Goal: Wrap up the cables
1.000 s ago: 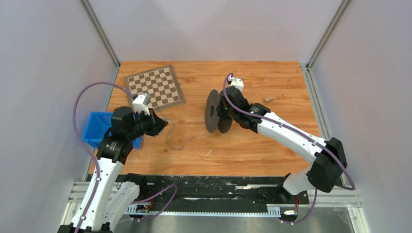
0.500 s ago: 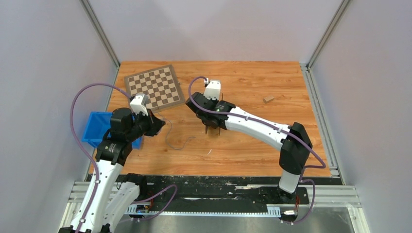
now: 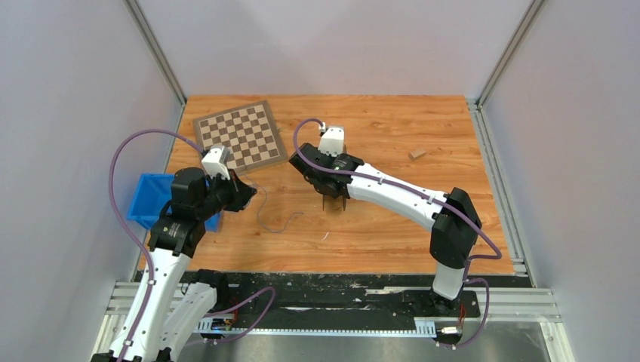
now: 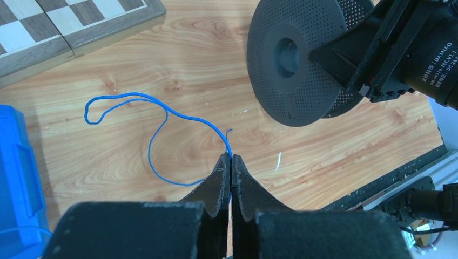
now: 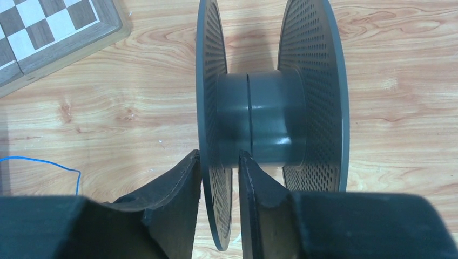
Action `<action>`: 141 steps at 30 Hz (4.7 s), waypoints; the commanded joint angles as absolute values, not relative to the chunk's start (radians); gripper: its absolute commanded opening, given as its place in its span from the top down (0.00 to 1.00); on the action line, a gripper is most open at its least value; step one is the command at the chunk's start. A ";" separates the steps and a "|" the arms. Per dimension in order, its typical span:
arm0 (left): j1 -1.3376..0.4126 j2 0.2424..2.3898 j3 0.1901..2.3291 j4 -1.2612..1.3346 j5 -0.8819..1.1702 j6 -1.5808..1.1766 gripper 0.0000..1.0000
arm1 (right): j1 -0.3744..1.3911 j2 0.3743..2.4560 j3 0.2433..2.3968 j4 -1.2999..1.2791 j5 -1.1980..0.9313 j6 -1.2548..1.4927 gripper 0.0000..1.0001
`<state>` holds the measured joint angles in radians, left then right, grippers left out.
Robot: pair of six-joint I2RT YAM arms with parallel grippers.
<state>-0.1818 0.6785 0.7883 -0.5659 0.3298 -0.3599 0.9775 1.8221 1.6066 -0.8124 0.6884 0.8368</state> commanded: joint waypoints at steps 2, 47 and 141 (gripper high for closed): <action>-0.185 0.669 0.819 -0.554 0.325 -0.339 1.00 | 0.975 1.821 1.661 -0.814 0.675 0.817 0.69; -0.185 0.672 0.813 -0.546 0.329 -0.351 1.00 | 0.973 1.502 1.222 -0.236 0.354 0.167 0.70; -0.220 0.795 1.012 -0.597 0.562 -0.460 0.41 | 1.023 0.987 0.987 -0.341 -0.337 0.361 1.00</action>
<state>-0.1864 0.7712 1.0092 -0.6621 0.7845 -0.4637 1.0298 1.0740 1.0012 -0.1570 -0.3645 0.1780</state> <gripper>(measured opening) 0.586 0.004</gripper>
